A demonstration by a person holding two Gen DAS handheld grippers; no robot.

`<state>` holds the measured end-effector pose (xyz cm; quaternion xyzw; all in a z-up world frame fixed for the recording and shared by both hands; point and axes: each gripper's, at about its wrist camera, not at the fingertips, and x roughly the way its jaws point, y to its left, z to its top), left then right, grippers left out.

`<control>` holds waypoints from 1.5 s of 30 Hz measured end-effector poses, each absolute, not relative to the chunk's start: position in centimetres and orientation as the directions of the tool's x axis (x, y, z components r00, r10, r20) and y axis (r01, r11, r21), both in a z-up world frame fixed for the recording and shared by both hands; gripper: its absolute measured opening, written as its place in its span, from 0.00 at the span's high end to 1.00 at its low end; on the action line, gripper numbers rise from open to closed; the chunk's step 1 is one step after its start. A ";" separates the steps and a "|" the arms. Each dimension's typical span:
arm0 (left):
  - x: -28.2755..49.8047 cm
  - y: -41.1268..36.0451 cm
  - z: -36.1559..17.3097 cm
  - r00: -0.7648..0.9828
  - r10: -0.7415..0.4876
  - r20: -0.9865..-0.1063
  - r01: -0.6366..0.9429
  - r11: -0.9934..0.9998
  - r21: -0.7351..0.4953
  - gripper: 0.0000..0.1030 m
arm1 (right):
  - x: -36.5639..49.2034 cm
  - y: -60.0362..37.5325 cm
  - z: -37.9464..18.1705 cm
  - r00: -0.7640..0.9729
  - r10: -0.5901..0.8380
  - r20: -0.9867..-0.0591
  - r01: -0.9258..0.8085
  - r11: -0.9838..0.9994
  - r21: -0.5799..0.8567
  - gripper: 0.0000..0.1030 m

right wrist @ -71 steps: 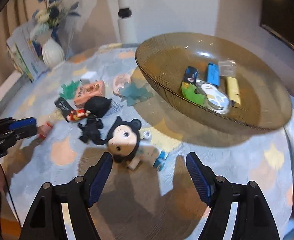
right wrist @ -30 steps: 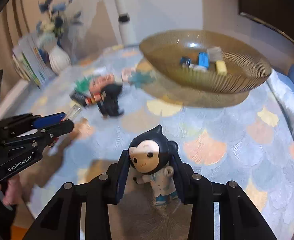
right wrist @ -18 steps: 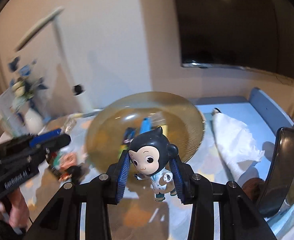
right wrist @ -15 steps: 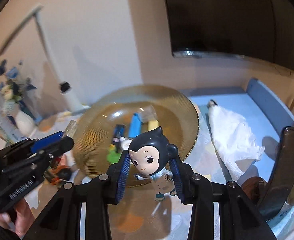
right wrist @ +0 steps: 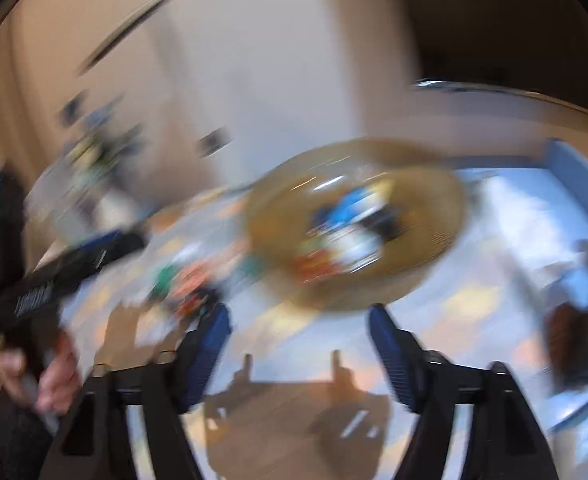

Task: Organize rigid objects
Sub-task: 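Carry the red lighter and figurine into the amber bowl and release both, then move both tools back toward the remaining items on the table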

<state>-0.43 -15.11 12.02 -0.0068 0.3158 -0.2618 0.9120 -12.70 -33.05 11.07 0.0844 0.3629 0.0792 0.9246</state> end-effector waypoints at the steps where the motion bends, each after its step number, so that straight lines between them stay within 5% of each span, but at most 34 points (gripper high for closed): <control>1: -1.7 -13.0 11.4 0.691 -0.455 -0.562 0.431 0.883 -0.184 0.15 | -13.1 -30.5 10.0 0.716 0.202 -0.669 -0.127 0.979 0.160 0.16; 5: -3.6 -6.8 8.2 0.688 -0.401 -0.604 0.288 0.916 -0.280 0.15 | -12.8 -24.8 6.8 0.711 0.133 -0.691 -0.183 0.983 0.001 0.16; 10: -4.4 -1.5 3.1 0.759 -0.129 -0.638 0.037 0.987 -0.156 0.16 | -11.2 -24.6 4.4 0.679 0.009 -0.734 -0.055 0.998 -0.038 0.16; 13: -3.2 1.1 2.2 0.719 -0.233 -0.655 0.007 0.944 -0.329 0.14 | -11.0 -25.3 4.3 0.666 0.028 -0.745 -0.043 0.999 -0.001 0.14; 17: -1.6 3.2 0.3 0.662 -0.275 -0.697 -0.048 0.912 -0.407 0.14 | -10.2 -25.6 3.7 0.632 0.024 -0.775 -0.027 1.000 0.008 0.14; 22: -2.0 5.0 -0.3 0.689 -0.367 -0.625 -0.027 0.849 -0.528 0.14 | -10.1 -25.0 3.6 0.628 0.011 -0.778 -0.039 0.999 -0.017 0.14; 45: -1.7 3.5 0.1 0.675 -0.317 -0.667 -0.013 0.898 -0.439 0.02 | -10.1 -25.1 3.9 0.639 0.025 -0.769 -0.036 0.999 0.003 0.12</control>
